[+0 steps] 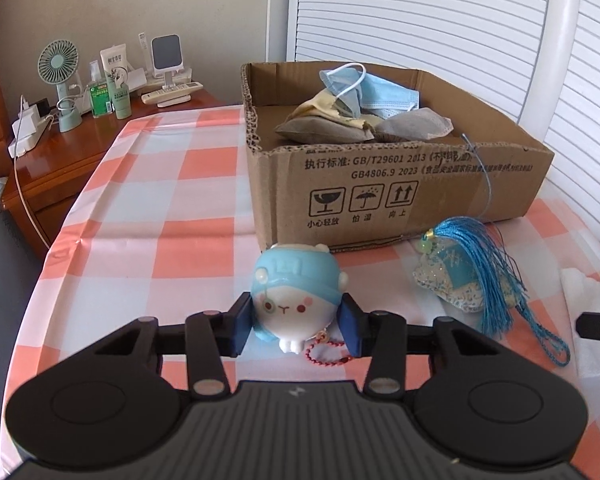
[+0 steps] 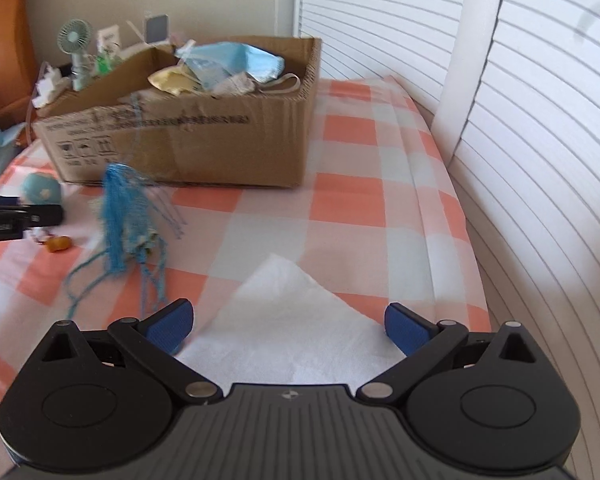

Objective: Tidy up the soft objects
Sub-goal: 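Close the left gripper on the plush figurine while the right gripper grasps the white towel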

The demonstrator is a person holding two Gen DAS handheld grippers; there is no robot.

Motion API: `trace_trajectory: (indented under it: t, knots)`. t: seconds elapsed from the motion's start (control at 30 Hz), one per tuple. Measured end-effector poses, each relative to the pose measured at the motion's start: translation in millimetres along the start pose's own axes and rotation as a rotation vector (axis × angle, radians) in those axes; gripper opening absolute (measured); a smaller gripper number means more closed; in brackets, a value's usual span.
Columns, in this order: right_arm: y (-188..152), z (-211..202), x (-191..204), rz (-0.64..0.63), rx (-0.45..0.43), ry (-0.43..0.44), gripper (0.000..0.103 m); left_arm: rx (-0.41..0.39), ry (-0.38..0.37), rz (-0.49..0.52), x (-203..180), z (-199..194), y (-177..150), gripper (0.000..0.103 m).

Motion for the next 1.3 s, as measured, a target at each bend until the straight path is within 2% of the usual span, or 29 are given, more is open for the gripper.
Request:
trace_trajectory:
  t: [0.17,0.43,0.6,0.77,0.8,0.87,1.0,1.07,1.17,1.23,1.3]
  knots:
    - [-7,-12,0,0.006,0.011,0.015,0.103,-0.001,-0.015,-0.004,1,1,2,0.044]
    - [-25,-6,-6,0.110,0.075,0.029,0.103,0.003,-0.028,-0.012,3,1,2,0.044]
    - [-18,1,8,0.068,0.081,0.026,0.103,0.004,-0.025,-0.010,4,1,2,0.044]
    - [-17,5,16,0.009,0.079,-0.029,0.101,0.005,-0.019,0.002,3,2,4,0.044]
    - [-17,4,16,0.013,0.079,-0.026,0.099,0.006,-0.018,0.003,2,2,4,0.044]
    - [-16,0,15,0.014,0.070,-0.027,0.086,0.002,-0.019,0.009,1,1,5,0.044]
    - [-15,-6,9,0.024,0.069,-0.046,0.067,0.003,-0.022,0.012,1,2,6,0.044]
    - [-15,-8,5,0.032,0.068,-0.058,0.053,0.003,-0.020,0.013,1,2,6,0.044]
    - [-15,-10,2,0.024,0.066,-0.074,0.041,0.001,-0.012,0.024,1,1,7,0.044]
    - [-15,-12,3,0.022,0.068,-0.057,0.043,-0.004,-0.011,0.029,0,0,9,0.044]
    - [-14,-13,3,0.036,0.071,-0.017,0.061,-0.006,-0.011,0.036,-1,-2,9,0.044]
Point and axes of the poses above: each gripper's, at about its wrist camera, not at the fingertips, and z roughly the way its jaws point, x to its left, y to its top, the point moved 10 cm from there along z, roughly the way its jaws point, and after that the axes turned 6 degrees about x, right-handed, at the moved point
